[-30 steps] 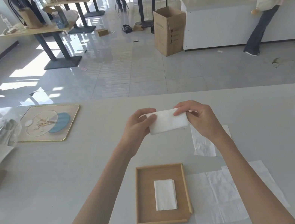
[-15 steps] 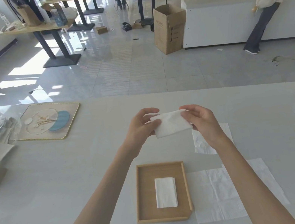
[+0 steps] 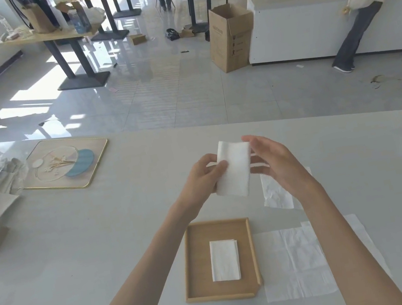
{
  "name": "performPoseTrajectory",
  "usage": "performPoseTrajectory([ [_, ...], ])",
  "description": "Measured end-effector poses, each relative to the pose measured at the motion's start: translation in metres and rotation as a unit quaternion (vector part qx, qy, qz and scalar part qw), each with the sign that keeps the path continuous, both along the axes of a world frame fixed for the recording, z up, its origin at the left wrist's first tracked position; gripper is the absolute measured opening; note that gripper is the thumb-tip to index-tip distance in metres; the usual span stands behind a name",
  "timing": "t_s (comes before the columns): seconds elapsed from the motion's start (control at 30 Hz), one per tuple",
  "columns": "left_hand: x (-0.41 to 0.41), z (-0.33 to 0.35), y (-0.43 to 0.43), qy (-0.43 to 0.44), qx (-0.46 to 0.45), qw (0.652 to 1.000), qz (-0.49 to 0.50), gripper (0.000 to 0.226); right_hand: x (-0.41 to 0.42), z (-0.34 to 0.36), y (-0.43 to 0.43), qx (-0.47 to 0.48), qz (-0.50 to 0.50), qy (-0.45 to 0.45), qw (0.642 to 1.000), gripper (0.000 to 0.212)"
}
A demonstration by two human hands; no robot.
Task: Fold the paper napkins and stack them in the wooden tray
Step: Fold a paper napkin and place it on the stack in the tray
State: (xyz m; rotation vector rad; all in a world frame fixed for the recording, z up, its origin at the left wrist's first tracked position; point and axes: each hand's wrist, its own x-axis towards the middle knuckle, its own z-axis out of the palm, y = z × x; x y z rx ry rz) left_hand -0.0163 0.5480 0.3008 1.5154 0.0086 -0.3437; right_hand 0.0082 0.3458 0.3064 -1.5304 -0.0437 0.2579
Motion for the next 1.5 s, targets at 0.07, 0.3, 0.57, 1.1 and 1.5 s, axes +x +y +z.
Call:
performPoseTrajectory([
  [0.07,-0.003,-0.001,-0.001,0.005,-0.015,1.000,0.002,0.014,-0.005,-0.010,0.000,0.063,0.010,0.028,0.998,0.043],
  [0.3,-0.008,0.000,-0.005,0.023,-0.027,0.999,0.017,0.023,-0.009,-0.012,0.004,0.063,-0.034,0.007,0.997,0.030],
  [0.57,-0.008,-0.001,-0.005,-0.020,-0.014,0.998,0.065,0.018,-0.016,-0.011,0.015,0.026,-0.046,-0.036,0.998,0.046],
  [1.1,-0.050,-0.061,0.017,-0.033,0.060,0.995,0.074,0.032,-0.074,-0.074,0.018,0.002,0.033,0.027,0.999,0.050],
  [1.5,-0.095,-0.176,0.033,0.103,0.082,0.989,-0.068,0.055,-0.128,-0.181,0.030,-0.039,-0.011,0.197,0.980,0.032],
])
